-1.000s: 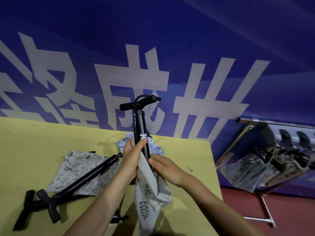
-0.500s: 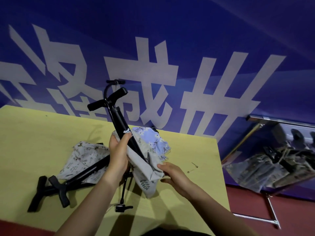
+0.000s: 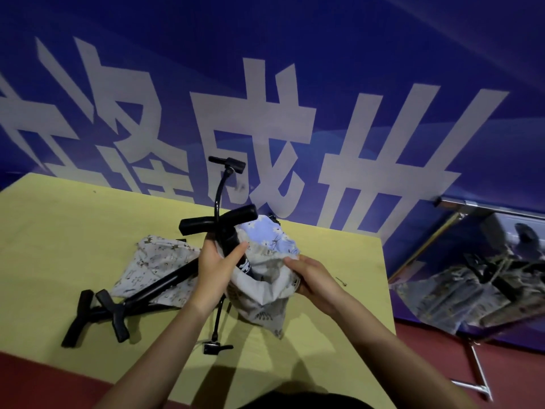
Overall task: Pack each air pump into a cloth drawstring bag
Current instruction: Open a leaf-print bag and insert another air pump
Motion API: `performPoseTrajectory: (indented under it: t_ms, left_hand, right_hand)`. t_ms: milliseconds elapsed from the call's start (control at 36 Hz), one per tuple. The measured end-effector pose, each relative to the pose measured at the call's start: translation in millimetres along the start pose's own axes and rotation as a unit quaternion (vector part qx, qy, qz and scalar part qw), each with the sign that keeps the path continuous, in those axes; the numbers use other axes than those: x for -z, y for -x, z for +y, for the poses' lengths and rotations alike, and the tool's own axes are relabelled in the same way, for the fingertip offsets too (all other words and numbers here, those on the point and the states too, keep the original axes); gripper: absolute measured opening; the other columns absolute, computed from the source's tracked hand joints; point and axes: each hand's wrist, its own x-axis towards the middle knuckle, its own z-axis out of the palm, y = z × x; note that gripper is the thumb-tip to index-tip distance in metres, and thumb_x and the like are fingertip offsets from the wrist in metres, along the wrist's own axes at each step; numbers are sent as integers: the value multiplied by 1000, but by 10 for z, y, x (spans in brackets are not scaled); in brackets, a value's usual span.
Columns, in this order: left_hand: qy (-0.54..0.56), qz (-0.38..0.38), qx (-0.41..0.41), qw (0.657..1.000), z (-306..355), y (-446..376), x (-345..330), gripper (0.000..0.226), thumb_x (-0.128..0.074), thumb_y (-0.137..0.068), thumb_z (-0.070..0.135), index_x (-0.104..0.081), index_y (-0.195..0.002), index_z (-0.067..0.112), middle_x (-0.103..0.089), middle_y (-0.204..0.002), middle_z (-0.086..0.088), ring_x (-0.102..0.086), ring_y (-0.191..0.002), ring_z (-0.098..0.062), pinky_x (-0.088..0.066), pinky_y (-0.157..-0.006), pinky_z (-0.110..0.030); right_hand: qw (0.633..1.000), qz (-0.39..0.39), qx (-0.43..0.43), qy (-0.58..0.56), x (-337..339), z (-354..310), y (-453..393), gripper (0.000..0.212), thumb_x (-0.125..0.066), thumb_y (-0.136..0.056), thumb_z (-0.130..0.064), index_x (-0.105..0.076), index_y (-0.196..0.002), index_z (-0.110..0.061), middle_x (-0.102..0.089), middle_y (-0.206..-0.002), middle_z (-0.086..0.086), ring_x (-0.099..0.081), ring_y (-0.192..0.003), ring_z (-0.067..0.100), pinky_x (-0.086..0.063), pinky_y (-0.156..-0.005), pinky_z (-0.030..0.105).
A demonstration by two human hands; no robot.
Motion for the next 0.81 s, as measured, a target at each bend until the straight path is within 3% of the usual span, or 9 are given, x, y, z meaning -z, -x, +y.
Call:
performPoseTrajectory:
  t_ms: [83, 167, 250, 306, 361, 444, 556, 694, 806]
  left_hand:
    - [-40, -37, -4, 999, -28, 23, -16, 44, -71, -85, 11, -49, -122, 21, -60, -113, 16, -56, -108, 5, -43, -89, -14]
    - [-89, -63, -5, 994, -92, 30, -12, 41, -73, -84, 14, -51, -117, 21, -61, -112, 11, -57, -107, 1, -43, -88, -17]
    - [-161, -55, -12, 985, -164, 38, 0, 45, -79, -74, 39, -61, -109, 17, -62, -108, -3, -61, -103, -11, -49, -82, -23]
    - [-168, -53, -3, 984, -177, 76, 4, 55, -78, -65, 50, -64, -108, 19, -64, -108, -3, -63, -102, -11, -52, -84, -28]
    - [-156, -55, 0, 986, -177, 115, -12, 35, -81, -73, 35, -63, -101, 26, -66, -103, 2, -62, -96, 2, -50, -80, -23]
    - [-172, -58, -6, 983, -148, 139, -34, 24, -77, -80, 23, -58, -91, 32, -64, -97, 6, -61, -86, 6, -46, -72, -17]
    - [-183, -51, -8, 982, -143, 118, -43, 37, -76, -81, 31, -57, -111, 20, -61, -110, -2, -56, -105, -13, -45, -87, -29]
    - [-235, -51, -44, 970, -108, 69, -91, 38, -76, -80, 34, -57, -109, 18, -61, -105, -3, -57, -102, -14, -44, -82, -27]
    - [-243, -104, -48, 963, -135, 94, -120, 42, -73, -79, 45, -61, -109, 18, -63, -103, 2, -60, -99, -10, -51, -81, -29]
  right_hand:
    - [994, -63, 13, -89, 26, -110, 56, 32, -67, -83, -19, -54, -109, -5, -60, -99, 17, -59, -90, 26, -47, -81, 36]
    - [990, -69, 35, -114, -20, -203, 120, 11, -62, -88, -13, -58, -96, -8, -62, -85, 8, -59, -78, 17, -46, -72, 29]
    - [992, 21, 99, 76, -121, -248, 161, 14, -58, -95, -16, -56, -81, -14, -56, -77, 4, -54, -71, 15, -47, -65, 27]
    - [940, 97, 175, 277, -133, -226, 135, 21, -58, -94, -22, -52, -74, -20, -55, -78, -1, -51, -69, 9, -44, -69, 25]
    - [883, 153, 230, 380, -126, -206, 112, 20, -57, -94, -25, -49, -76, -22, -54, -80, -3, -48, -70, 3, -38, -67, 23]
    - [909, 180, 227, 300, -103, -245, 104, 17, -52, -97, -24, -47, -81, -19, -55, -74, -3, -51, -67, 12, -43, -68, 35]
    - [956, 184, 187, 133, -166, -327, 130, 17, -47, -100, -22, -45, -85, -12, -56, -77, 10, -52, -69, 22, -48, -69, 41]
    - [946, 203, 226, 116, -254, -360, 145, 19, -50, -99, -23, -47, -82, -15, -53, -75, 7, -50, -67, 16, -42, -65, 32]
    - [909, 226, 268, 225, -270, -349, 124, 21, -53, -97, -24, -49, -78, -17, -53, -79, -1, -49, -74, 11, -39, -68, 27]
